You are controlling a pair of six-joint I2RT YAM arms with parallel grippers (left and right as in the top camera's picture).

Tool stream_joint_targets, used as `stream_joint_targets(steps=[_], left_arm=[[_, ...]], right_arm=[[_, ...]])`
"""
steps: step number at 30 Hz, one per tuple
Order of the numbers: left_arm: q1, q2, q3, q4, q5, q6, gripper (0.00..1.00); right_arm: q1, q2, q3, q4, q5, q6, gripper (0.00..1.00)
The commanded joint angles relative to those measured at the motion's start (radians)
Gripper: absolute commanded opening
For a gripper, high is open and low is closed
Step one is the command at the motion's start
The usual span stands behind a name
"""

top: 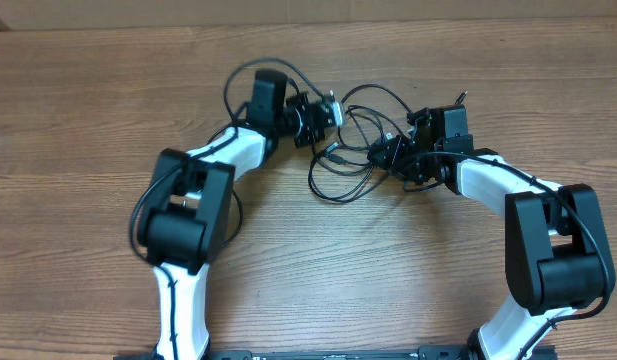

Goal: Untangle cables

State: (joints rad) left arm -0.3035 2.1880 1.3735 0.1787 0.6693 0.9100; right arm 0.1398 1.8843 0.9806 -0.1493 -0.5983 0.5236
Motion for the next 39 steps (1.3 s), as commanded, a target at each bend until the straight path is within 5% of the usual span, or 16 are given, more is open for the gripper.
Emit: stream_joint_targets(steps=[1,6,10,16,27,39], left_arm=[[0.018,-0.124,0.003,-0.003,-0.009,-0.124,0.04],[0.042,-0.227,0.003,-0.072,-0.051,-0.273,0.04],[0.067,-0.313,0.003,-0.117,-0.095,-0.5,0.04],[0.104,-0.442,0.004,-0.262,-0.096,-0.735,0.04],[0.097,-0.47,0.004,-0.775,-0.108,-0.764,0.04],[0.085,-0.461,0.004,-0.957,-0.21,-0.873,0.04]], right_arm=[[0.007,0.01,-0.006,0.006,-0.006,-0.005,0.25],[0.007,0.01,-0.006,0.006,-0.006,-0.005,0.55],[0.007,0.01,-0.006,0.006,-0.005,-0.005,0.75],[0.007,0.01,-0.005,0.021,-0.082,-0.028,0.75],[0.005,-0.013,-0.005,0.161,-0.491,-0.244,0.72],[0.036,-0.013,-0.005,0.161,-0.675,-0.418,0.73]])
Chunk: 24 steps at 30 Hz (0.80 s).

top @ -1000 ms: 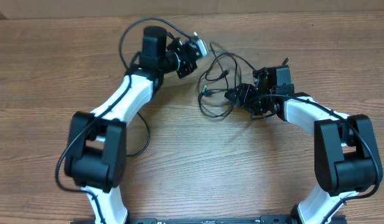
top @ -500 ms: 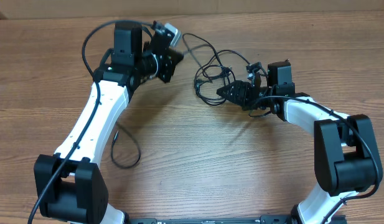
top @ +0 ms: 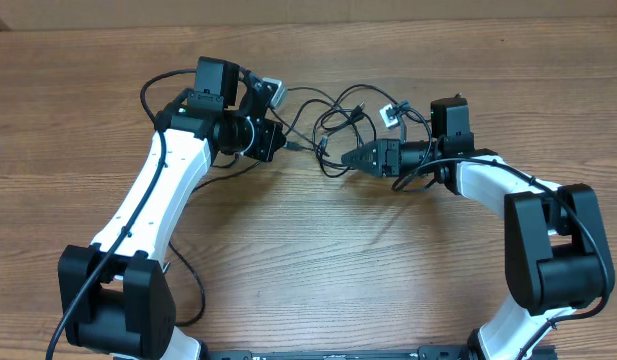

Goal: Untangle cables

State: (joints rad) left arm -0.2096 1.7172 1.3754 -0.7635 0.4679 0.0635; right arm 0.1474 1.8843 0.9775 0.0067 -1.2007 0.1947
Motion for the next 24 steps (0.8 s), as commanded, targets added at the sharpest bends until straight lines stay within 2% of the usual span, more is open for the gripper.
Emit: stream_joint_targets(steps=[1,4,6,8,10,13,17,24], left_arm=[[-0.009,0.01,0.002,-0.025,-0.003,-0.026,0.04],[-0.009,0.01,0.002,-0.054,0.022,-0.026,0.04],[-0.009,0.01,0.002,-0.063,0.074,-0.026,0.04],[-0.007,0.008,0.003,-0.064,0.119,-0.028,0.04],[-0.001,0.008,0.013,-0.074,0.112,-0.056,0.04],[0.014,0.009,0.036,-0.103,0.073,-0.108,0.04],[0.02,0.008,0.056,-0.132,0.096,-0.117,0.04],[0.02,0.009,0.058,-0.168,0.254,-0.116,0.04]], right_arm=[[0.04,-0.013,-0.002,0.009,-0.069,-0.11,0.73],[0.073,-0.013,-0.002,0.038,0.008,-0.118,0.72],[0.096,-0.013,-0.002,0.053,0.11,-0.112,0.68],[0.118,-0.013,-0.002,0.052,0.322,-0.004,0.82],[0.129,-0.014,-0.002,0.051,0.44,0.097,0.84],[0.129,-0.039,0.02,0.05,0.379,0.097,0.86],[0.14,-0.09,0.048,0.049,0.344,0.05,0.86],[0.238,-0.102,0.05,0.022,0.418,-0.121,0.85]])
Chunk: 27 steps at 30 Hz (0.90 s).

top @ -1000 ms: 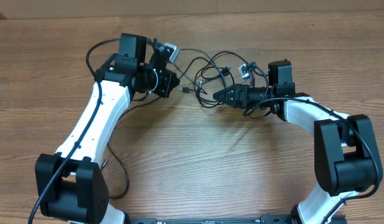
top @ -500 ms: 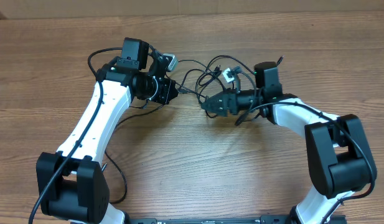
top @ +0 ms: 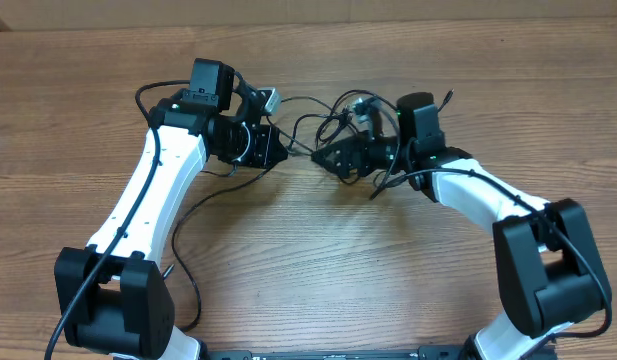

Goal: Untangle cables

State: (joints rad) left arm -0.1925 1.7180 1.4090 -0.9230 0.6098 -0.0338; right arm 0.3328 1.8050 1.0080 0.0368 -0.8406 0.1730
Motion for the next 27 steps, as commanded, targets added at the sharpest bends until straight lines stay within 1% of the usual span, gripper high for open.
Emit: stream_joint_targets(steps=[1,4,6,7,8,9,10,11,12,16,21,24,27], left_arm=[[0.003,0.008,0.025,-0.01,0.13,-0.019,0.04],[0.004,0.008,0.028,-0.032,0.15,-0.026,0.04],[0.009,0.008,0.034,-0.054,0.151,-0.027,0.04],[0.013,0.008,0.039,-0.072,0.154,-0.027,0.04],[0.016,0.008,0.046,-0.09,0.154,-0.027,0.04],[0.019,0.008,0.055,-0.109,0.154,-0.026,0.04],[0.022,0.008,0.063,-0.123,0.15,-0.026,0.04],[0.026,0.008,0.075,-0.138,0.149,-0.026,0.04],[0.031,0.008,0.087,-0.152,0.15,-0.026,0.04],[0.064,0.008,0.181,-0.224,0.15,-0.026,0.04],[0.117,0.002,0.344,-0.259,0.15,-0.027,0.04],[0.144,-0.006,0.431,-0.25,0.15,-0.066,0.04],[0.177,-0.014,0.522,-0.195,0.147,-0.143,0.04]], right_arm=[[0.069,-0.023,0.02,-0.007,0.092,-0.105,0.86],[0.114,-0.023,0.02,-0.008,0.21,-0.105,0.85],[0.132,-0.023,0.02,-0.009,0.267,-0.104,0.79],[0.136,-0.023,0.02,-0.008,0.284,-0.104,0.7],[0.138,-0.023,0.02,-0.007,0.296,-0.104,0.53],[0.137,-0.023,0.02,-0.004,0.307,-0.104,0.3],[0.137,-0.023,0.02,0.0,0.313,-0.103,0.17],[0.132,-0.023,0.02,0.002,0.317,-0.099,0.06],[0.124,-0.023,0.02,0.005,0.317,-0.089,0.04],[0.068,-0.023,0.02,0.007,0.316,0.016,0.04],[-0.032,-0.023,0.02,-0.008,0.316,0.205,0.04],[-0.087,-0.023,0.02,-0.037,0.316,0.275,0.04],[-0.137,-0.023,0.02,-0.074,0.316,0.301,0.04]])
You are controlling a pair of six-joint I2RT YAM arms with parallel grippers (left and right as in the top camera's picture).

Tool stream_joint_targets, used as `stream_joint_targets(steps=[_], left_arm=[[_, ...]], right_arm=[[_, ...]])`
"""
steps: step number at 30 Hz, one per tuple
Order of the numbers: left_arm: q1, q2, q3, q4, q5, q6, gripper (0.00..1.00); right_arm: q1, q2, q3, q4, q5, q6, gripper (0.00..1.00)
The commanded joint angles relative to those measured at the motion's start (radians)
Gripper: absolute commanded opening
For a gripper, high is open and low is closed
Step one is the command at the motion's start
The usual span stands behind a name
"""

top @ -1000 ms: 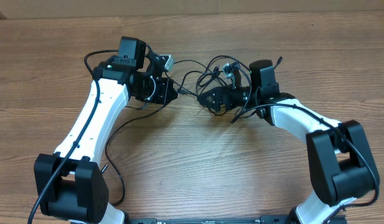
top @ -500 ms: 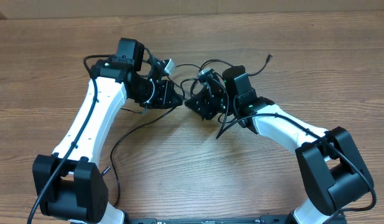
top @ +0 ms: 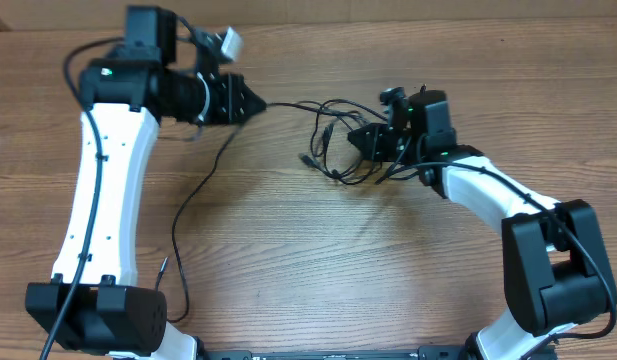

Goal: Untangle cables

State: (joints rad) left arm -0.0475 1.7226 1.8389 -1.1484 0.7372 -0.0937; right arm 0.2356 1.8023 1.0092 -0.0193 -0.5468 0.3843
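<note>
A bundle of thin black cables point(top: 333, 140) lies tangled right of the table's middle. One black strand point(top: 288, 104) runs nearly straight from it to my left gripper point(top: 254, 100), which is shut on that strand at the far left. A white plug point(top: 228, 42) sticks up just behind that gripper. The same cable's loose tail point(top: 193, 200) trails down the table toward the front. My right gripper point(top: 360, 140) is at the bundle's right side, shut among its loops. Which strand it holds is hidden.
The wooden table point(top: 318, 280) bears only the cables. The left arm's white links point(top: 98, 200) stand along the left side. The right arm point(top: 488, 195) curves in from the front right. The table's far edge point(top: 388, 18) runs close behind both grippers.
My left gripper has moved up and to the left with its cable, and the strand to the bundle is now drawn out. My right gripper has shifted a little to the right with the bundle.
At first both grippers were close together at the tangle in the middle. Then the left arm had reached out and held a cable with the white plug just left of the bundle. The grippers stood almost tip to tip, and now they are far apart with one strand stretched between.
</note>
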Motion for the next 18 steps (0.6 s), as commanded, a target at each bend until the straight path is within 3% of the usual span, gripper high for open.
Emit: stream_joint_targets(steps=[1,7,11,13,14,16,17,18], left_arm=[[0.043,-0.023,0.116,0.057,0.016,-0.116,0.04],[0.124,-0.031,0.273,0.342,-0.09,-0.327,0.04],[0.134,-0.031,0.323,0.434,-0.108,-0.357,0.04],[0.12,-0.031,0.328,0.375,-0.112,-0.335,0.06],[0.113,-0.029,0.327,0.33,-0.119,-0.304,0.09],[0.088,-0.017,0.324,0.207,-0.165,-0.209,0.24],[0.076,-0.011,0.322,0.155,-0.195,-0.181,0.36],[0.063,-0.001,0.319,0.105,-0.221,-0.152,0.41]], right_arm=[[-0.054,-0.02,0.019,-0.03,0.023,0.092,0.04],[-0.114,-0.02,0.019,-0.063,0.024,0.092,0.04],[-0.125,-0.02,0.019,-0.085,0.04,0.105,0.05],[-0.125,-0.02,0.019,-0.104,0.038,0.109,0.2],[-0.125,-0.02,0.019,-0.111,0.038,0.11,0.36],[-0.125,-0.02,0.019,-0.123,0.037,0.11,0.6],[-0.125,-0.02,0.019,-0.126,0.032,0.109,0.64],[-0.125,-0.02,0.019,-0.125,0.016,0.109,0.66]])
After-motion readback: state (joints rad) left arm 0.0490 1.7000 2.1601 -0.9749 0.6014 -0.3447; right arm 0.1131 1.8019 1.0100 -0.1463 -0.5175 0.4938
